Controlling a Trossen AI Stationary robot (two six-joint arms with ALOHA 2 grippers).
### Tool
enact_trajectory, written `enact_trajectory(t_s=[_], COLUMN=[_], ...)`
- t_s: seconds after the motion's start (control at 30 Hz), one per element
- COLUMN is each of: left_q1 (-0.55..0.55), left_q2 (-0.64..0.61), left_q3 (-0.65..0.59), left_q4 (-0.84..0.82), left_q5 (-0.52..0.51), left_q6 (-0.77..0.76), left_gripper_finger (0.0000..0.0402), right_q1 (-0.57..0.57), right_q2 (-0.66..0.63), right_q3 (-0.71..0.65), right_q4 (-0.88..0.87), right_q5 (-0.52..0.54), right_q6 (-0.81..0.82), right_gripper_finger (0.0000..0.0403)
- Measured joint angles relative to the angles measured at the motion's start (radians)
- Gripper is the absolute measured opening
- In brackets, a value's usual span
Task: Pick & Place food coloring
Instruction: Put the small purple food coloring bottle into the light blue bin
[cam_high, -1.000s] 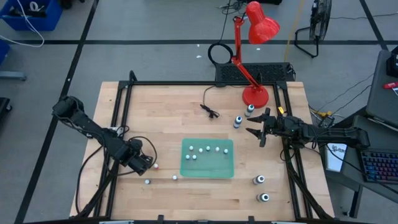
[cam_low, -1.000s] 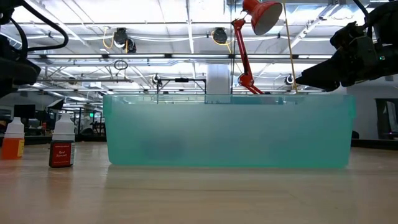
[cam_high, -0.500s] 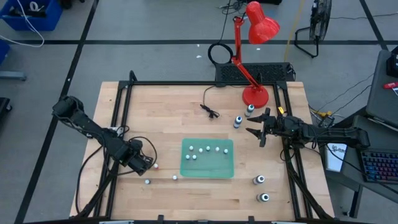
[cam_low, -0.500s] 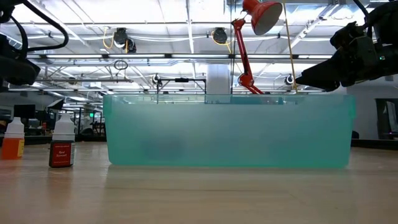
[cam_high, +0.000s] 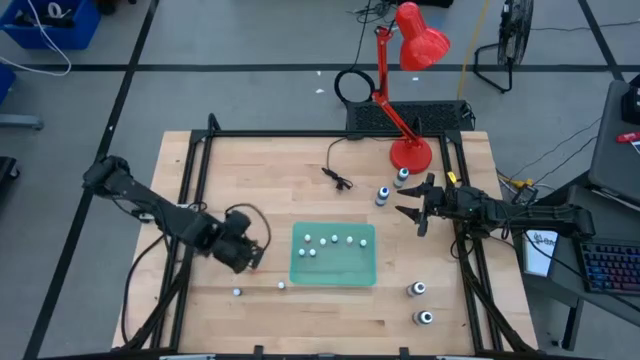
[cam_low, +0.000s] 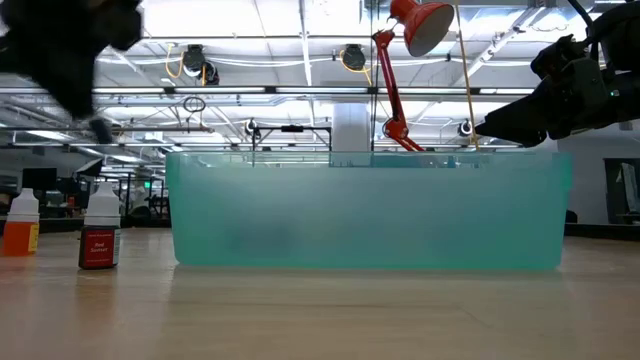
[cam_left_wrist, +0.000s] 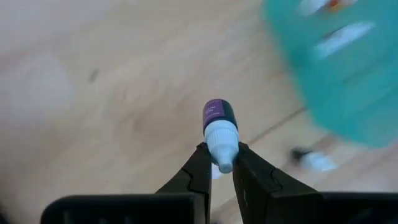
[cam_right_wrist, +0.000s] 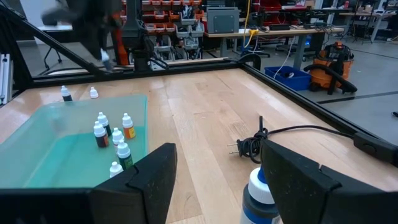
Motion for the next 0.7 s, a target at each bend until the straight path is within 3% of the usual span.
enact_trajectory(t_s=[0.13, 0.4, 0.53, 0.7], left_q1=[0.097, 0.309, 0.359, 0.374], left_q2=[0.033, 0.251, 0.402, 0.567], left_q3=[0.123, 0.382, 0.544, 0.697], left_q4=[0.002, -0.005, -0.016, -0.091], left_q5=[-0.010, 0.174, 0.248, 0.260], left_q6=[0.204, 0.636, 0.834, 0.981], left_gripper_finger=[0.0046, 0.0046, 0.0046, 0.0046], right_q1=[0.000, 0.000, 0.000, 0.000], right_q2=[0.000, 0.000, 0.000, 0.000], right_q3=[0.000, 0.000, 0.000, 0.000], right_q4=[0.000, 0.000, 0.000, 0.000], right_q5=[0.000, 0.000, 0.000, 0.000], right_q6=[0.000, 0.000, 0.000, 0.000], right_gripper_finger=[0.0222, 0.0222, 0.0222, 0.0222])
